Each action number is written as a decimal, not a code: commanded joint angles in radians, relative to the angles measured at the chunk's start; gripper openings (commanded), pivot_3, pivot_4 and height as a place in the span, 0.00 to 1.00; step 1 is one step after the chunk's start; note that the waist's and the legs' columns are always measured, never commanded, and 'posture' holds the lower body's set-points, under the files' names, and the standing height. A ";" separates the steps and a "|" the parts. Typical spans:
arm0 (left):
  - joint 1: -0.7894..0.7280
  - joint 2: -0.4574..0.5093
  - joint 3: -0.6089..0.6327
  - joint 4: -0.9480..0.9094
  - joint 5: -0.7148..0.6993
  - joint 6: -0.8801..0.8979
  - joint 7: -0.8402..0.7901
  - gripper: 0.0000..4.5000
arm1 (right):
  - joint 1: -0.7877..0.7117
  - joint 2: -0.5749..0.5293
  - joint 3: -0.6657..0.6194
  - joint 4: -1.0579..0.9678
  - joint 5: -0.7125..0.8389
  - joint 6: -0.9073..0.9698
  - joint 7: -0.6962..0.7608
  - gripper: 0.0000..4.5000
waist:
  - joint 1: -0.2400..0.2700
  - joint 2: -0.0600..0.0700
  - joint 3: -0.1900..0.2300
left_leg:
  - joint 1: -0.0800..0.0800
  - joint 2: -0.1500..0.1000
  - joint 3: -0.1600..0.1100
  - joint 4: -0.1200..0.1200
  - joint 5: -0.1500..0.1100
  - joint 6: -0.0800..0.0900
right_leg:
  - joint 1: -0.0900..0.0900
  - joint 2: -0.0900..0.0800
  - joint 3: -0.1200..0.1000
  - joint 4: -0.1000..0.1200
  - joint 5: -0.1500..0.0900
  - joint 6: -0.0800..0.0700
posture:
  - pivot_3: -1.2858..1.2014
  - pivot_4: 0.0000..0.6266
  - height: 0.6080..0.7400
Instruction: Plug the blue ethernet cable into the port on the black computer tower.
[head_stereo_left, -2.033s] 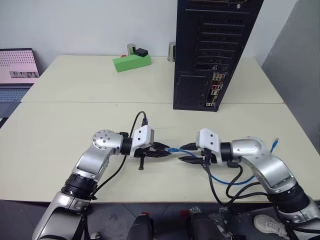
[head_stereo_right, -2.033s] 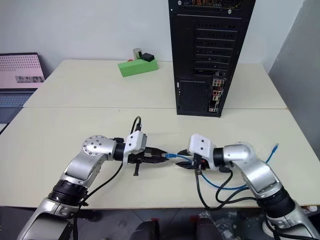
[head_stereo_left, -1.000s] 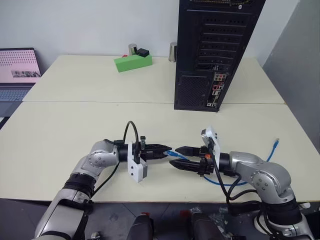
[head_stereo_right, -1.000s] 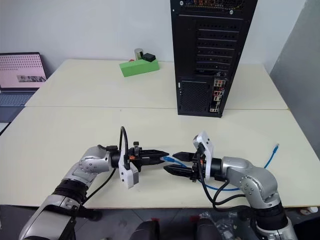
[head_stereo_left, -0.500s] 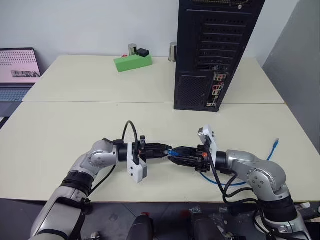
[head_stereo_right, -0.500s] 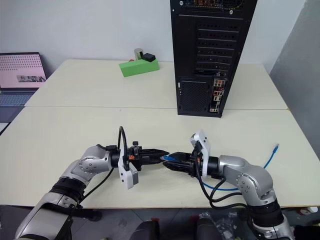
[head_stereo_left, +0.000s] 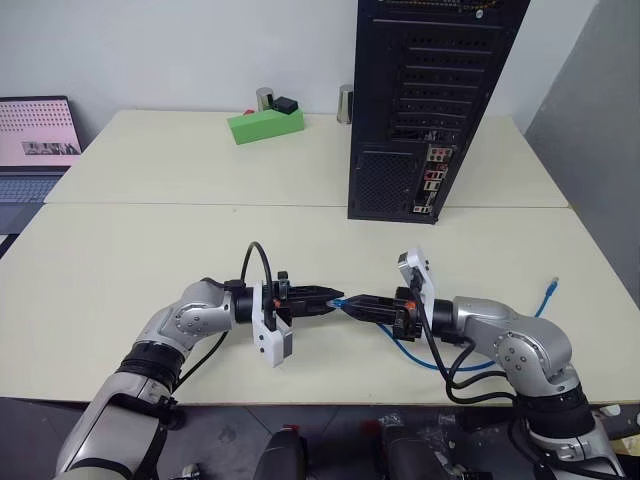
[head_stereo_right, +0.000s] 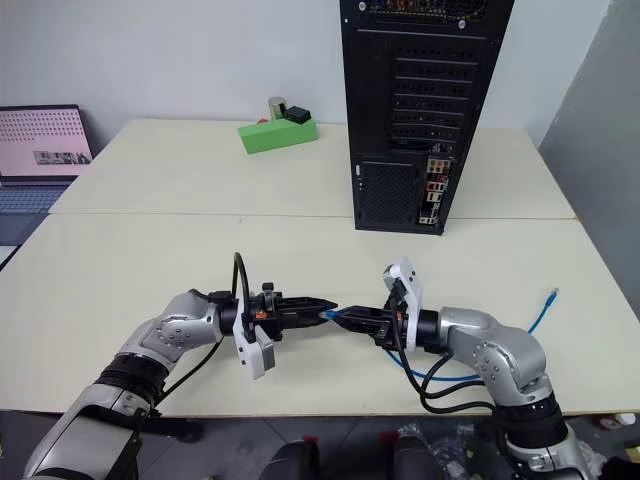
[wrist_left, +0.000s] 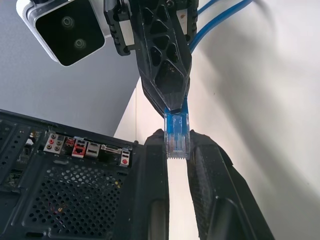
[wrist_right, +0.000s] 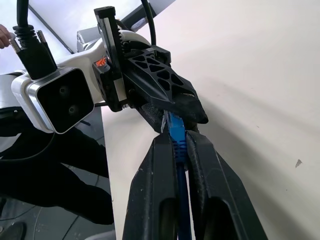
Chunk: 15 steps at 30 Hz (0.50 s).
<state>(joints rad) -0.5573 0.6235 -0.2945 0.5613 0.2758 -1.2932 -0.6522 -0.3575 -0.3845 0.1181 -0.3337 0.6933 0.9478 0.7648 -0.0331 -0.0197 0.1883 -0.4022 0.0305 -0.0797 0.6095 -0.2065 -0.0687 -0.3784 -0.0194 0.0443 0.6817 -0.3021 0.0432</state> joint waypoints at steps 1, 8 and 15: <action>-0.015 0.016 -0.024 -0.025 -0.065 0.028 0.004 0.23 | -0.034 -0.017 -0.013 0.004 0.035 0.007 0.031 0.00 | 0.000 0.000 0.000 | 0.000 0.000 0.000 0.000 0.000 0.000 | 0.000 0.000 0.000 0.000 0.000 0.000 | 0.52 0.24 1.00; 0.037 0.051 -0.060 -0.055 -0.218 0.182 -0.077 0.50 | -0.029 -0.034 -0.014 -0.003 0.019 -0.013 0.021 0.00 | -0.001 0.000 0.000 | 0.000 0.000 0.000 0.000 0.000 0.000 | 0.000 0.000 0.000 0.000 0.000 0.000 | 0.52 0.24 1.00; 0.129 0.070 -0.038 -0.282 -0.529 0.737 -0.257 0.80 | 0.012 -0.047 -0.126 -0.049 -0.051 -0.088 -0.123 0.00 | -0.002 0.000 0.000 | 0.000 0.000 0.000 0.000 0.000 0.000 | 0.000 0.000 0.000 0.000 0.000 0.000 | 0.52 0.24 1.00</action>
<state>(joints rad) -0.4294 0.6862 -0.3496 0.3946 -0.1420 -0.7474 -0.8652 -0.3465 -0.4279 0.0636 -0.3315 0.6519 0.8969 0.6955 -0.0347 -0.0197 0.1883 -0.4026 0.0306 -0.0799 0.6095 -0.2065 -0.0687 -0.3784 -0.0197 0.0442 0.6821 -0.3021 0.0432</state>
